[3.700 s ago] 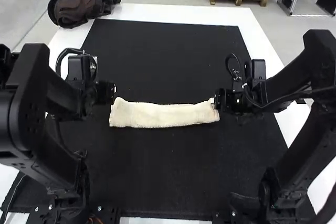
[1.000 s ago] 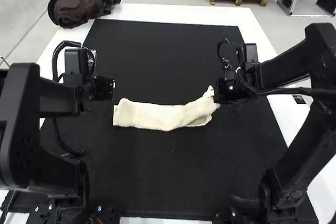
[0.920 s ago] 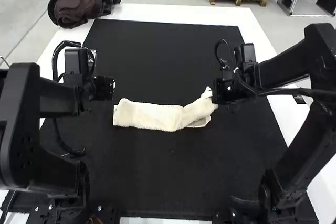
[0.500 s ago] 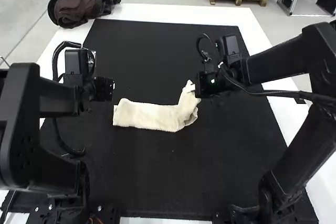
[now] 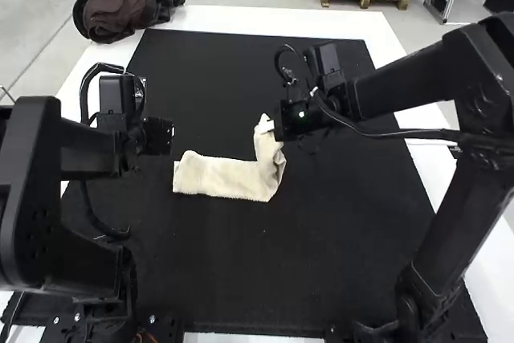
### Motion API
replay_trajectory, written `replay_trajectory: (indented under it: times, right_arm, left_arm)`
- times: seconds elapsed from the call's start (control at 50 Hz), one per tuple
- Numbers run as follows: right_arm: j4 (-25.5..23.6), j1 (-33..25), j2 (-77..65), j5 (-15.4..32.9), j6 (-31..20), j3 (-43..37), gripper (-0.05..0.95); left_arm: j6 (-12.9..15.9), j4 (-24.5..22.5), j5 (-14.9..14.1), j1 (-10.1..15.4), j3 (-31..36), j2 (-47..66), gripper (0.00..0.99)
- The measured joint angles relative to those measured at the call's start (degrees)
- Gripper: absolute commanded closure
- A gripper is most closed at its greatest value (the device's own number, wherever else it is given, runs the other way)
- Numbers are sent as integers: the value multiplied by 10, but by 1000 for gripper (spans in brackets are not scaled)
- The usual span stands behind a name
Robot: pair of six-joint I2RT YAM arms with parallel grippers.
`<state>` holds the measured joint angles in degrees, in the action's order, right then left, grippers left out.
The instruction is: Fold the towel.
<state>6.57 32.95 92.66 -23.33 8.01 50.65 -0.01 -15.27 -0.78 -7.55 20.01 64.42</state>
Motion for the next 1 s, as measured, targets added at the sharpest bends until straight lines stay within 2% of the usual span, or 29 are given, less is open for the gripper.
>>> replay_trajectory:
  times: [0.18,0.46,1.0]
  right_arm:
    - [11,30,19,2,13,18,925]
    - [44,74,65,7,26,56,925]
    - [61,143,191,8,30,168,925]
  left_arm:
    - [0,0,6,-2,0,0,26]
    - [0,-8,8,-28,0,-12,26]
    - [0,-18,8,-52,0,-15,26]
